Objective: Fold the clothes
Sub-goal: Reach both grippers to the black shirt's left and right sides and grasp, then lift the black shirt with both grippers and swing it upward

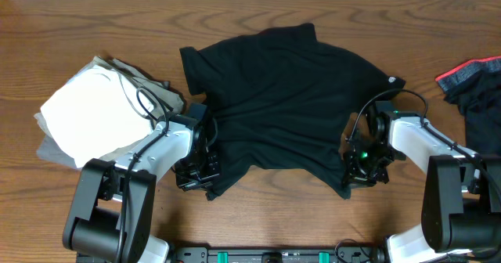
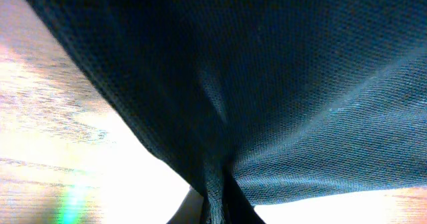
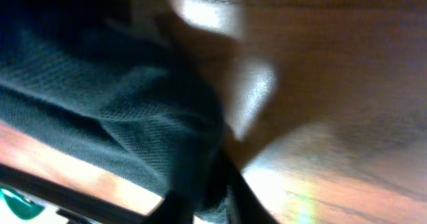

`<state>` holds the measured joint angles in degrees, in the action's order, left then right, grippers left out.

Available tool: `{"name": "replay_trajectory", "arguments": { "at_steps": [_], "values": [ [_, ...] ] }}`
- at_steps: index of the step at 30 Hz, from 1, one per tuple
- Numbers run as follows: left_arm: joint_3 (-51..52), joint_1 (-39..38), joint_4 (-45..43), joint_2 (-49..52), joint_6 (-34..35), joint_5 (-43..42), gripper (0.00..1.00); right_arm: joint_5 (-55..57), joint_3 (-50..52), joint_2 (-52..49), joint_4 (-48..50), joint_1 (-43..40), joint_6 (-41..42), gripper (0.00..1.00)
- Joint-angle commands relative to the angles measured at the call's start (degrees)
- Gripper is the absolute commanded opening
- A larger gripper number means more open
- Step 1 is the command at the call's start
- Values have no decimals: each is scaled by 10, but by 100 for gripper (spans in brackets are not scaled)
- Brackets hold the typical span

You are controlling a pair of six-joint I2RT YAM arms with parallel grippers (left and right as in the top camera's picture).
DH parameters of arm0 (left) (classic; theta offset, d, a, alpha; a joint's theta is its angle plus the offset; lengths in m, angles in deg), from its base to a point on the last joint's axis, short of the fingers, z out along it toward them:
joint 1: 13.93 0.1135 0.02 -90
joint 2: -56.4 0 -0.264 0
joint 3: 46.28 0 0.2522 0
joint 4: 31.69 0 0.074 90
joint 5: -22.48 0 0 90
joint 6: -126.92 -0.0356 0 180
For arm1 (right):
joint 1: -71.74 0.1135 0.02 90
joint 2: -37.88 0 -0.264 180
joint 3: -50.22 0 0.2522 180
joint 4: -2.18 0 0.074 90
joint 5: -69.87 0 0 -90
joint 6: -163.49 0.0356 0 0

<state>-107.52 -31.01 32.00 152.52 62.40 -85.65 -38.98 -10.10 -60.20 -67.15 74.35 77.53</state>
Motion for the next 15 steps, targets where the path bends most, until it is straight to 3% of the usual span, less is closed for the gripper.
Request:
{"name": "replay_trajectory", "arguments": {
  "at_steps": [1, 9, 15],
  "values": [
    [3, 0, 8, -7, -10, -7, 6, -8, 9, -9, 5, 10, -1, 1],
    [-32, 0, 66, -53, -47, -7, 6, -113, -10, 61, 3, 4, -37, 1],
    [-50, 5, 82, -139, -49, 2, 6, -89, -74, 182, -5, -17, 0, 1]
  ]
}}
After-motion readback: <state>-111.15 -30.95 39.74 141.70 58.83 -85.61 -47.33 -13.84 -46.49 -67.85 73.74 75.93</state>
